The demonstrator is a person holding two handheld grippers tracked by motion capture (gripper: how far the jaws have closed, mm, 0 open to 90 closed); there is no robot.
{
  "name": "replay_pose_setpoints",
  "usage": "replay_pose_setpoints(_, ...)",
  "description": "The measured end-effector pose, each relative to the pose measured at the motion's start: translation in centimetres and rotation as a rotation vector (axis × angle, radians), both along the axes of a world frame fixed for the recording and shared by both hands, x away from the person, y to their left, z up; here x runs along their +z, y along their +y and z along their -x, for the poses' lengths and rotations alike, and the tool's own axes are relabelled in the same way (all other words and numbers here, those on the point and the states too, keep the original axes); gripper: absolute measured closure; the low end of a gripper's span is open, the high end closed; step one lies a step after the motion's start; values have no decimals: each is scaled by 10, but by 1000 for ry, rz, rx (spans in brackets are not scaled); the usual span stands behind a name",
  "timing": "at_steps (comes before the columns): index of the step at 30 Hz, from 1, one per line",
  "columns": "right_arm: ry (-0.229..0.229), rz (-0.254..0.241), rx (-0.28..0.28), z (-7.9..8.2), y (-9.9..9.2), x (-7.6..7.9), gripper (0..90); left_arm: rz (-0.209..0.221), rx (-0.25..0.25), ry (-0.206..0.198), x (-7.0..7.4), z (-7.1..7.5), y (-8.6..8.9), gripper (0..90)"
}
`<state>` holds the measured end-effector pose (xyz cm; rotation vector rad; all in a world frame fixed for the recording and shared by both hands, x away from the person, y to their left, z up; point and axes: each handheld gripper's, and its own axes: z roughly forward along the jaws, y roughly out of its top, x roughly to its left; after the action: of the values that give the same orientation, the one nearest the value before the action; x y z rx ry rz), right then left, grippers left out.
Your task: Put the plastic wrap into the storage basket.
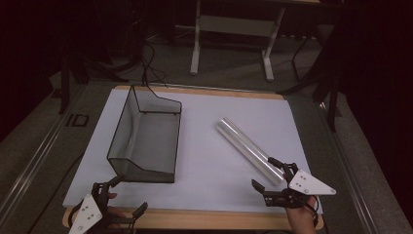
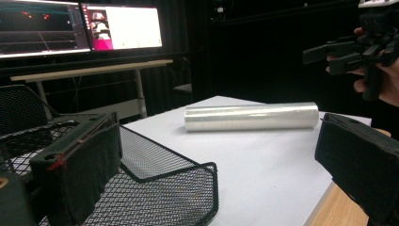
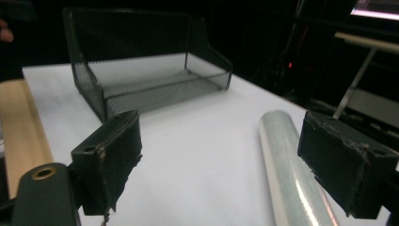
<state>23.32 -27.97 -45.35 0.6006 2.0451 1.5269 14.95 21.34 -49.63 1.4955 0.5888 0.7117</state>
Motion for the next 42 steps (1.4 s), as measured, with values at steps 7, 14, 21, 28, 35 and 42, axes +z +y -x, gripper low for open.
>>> replay_pose_setpoints(7, 10, 35, -33, 6, 1, 3, 122, 7, -11, -7, 1, -3, -3, 15)
replay_pose_setpoints(14, 3, 59, 40, 15, 1, 24, 107, -2, -28, -16, 3, -5, -7, 15)
replay_pose_setpoints(21, 35, 116, 86, 15, 9, 47, 106, 2, -38, -16, 3, -5, -10, 15)
replay_pose_setpoints(28, -5, 155, 38, -1, 18, 58, 99, 5, -47, -10, 2, -5, -11, 15)
replay_pose_setpoints(35, 32, 160, -30, -31, 23, 55, 91, 16, -57, -7, 2, -5, -10, 15)
replay_pose_setpoints(42, 99, 214, -64, -62, 25, 40, 89, 21, -63, -5, 2, -5, -10, 15)
